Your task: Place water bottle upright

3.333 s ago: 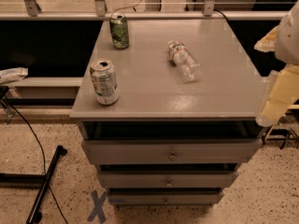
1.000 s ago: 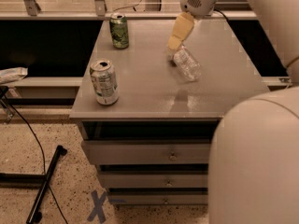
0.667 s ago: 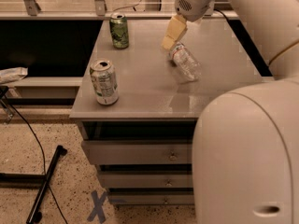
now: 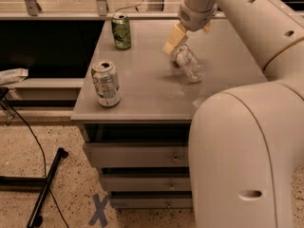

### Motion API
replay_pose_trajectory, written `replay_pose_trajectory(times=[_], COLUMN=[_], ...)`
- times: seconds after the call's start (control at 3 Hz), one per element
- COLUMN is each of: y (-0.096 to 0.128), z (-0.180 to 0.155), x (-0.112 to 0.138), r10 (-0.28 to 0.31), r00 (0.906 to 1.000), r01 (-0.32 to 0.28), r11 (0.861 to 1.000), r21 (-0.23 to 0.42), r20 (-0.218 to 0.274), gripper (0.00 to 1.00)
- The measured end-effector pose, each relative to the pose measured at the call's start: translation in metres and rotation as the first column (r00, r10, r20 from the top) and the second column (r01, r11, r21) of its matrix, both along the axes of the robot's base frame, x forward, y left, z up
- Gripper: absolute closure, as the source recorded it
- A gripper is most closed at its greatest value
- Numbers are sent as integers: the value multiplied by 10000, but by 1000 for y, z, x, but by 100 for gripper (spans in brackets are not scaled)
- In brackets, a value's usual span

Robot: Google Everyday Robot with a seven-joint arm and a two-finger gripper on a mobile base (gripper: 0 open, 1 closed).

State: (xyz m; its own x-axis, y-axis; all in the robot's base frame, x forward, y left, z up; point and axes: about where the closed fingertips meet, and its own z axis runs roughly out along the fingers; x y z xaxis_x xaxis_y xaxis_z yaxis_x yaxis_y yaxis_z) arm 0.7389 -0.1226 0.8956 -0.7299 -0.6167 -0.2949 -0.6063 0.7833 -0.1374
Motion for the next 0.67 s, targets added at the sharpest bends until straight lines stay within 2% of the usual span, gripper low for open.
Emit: replay_pose_trajectory(times=[0.33,0.67], y=[-3,3], z=[-23,-49], x=[17,31], r10=[-774,-1191], r00=[9970,9923], r01=[773,1179], r11=[9969,9923], r21=[-160,-385], r20=[-12,-325], gripper=[0,0])
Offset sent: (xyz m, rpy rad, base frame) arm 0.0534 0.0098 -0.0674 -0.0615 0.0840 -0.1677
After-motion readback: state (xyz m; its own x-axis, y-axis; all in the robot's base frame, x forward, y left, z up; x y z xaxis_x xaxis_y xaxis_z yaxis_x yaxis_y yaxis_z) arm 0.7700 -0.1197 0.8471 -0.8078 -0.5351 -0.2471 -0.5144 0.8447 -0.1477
